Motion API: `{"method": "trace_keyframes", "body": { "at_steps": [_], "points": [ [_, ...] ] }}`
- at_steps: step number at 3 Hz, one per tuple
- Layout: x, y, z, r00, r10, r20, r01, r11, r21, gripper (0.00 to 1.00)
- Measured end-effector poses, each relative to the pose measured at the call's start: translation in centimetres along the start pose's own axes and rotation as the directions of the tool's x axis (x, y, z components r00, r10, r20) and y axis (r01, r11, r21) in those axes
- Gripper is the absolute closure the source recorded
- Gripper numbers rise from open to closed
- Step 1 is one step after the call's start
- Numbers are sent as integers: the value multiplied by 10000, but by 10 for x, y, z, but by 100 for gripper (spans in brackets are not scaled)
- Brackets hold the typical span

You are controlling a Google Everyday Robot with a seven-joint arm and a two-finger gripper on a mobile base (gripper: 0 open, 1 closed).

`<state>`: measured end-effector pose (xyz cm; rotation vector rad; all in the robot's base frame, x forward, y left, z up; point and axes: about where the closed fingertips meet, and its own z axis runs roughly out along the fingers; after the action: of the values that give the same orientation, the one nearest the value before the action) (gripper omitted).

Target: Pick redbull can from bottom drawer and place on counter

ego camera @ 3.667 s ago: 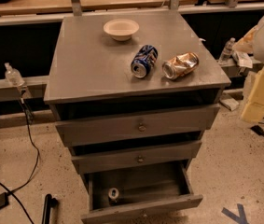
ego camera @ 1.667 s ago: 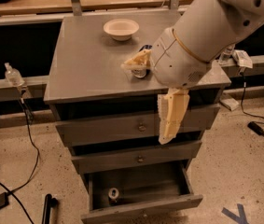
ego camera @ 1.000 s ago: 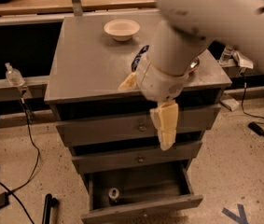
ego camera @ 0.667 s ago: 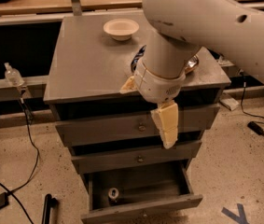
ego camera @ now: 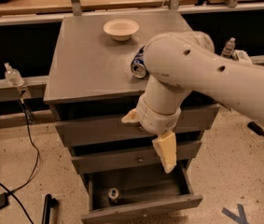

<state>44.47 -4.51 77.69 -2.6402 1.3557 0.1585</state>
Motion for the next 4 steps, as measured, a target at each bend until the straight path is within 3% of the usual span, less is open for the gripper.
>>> {"method": "trace_keyframes", "body": {
  "at_steps": [1, 2, 3, 4],
  "points": [
    [1, 22, 51, 9977, -325, 599, 323, 9995, 39, 0],
    [7, 15, 56, 9981, -424, 453, 393, 9970, 673, 0],
    [8, 13, 60, 9969, -405, 676, 370, 9979, 529, 0],
    [20, 26, 126, 9758, -439, 2141, 307, 9974, 647, 0]
  ]
}}
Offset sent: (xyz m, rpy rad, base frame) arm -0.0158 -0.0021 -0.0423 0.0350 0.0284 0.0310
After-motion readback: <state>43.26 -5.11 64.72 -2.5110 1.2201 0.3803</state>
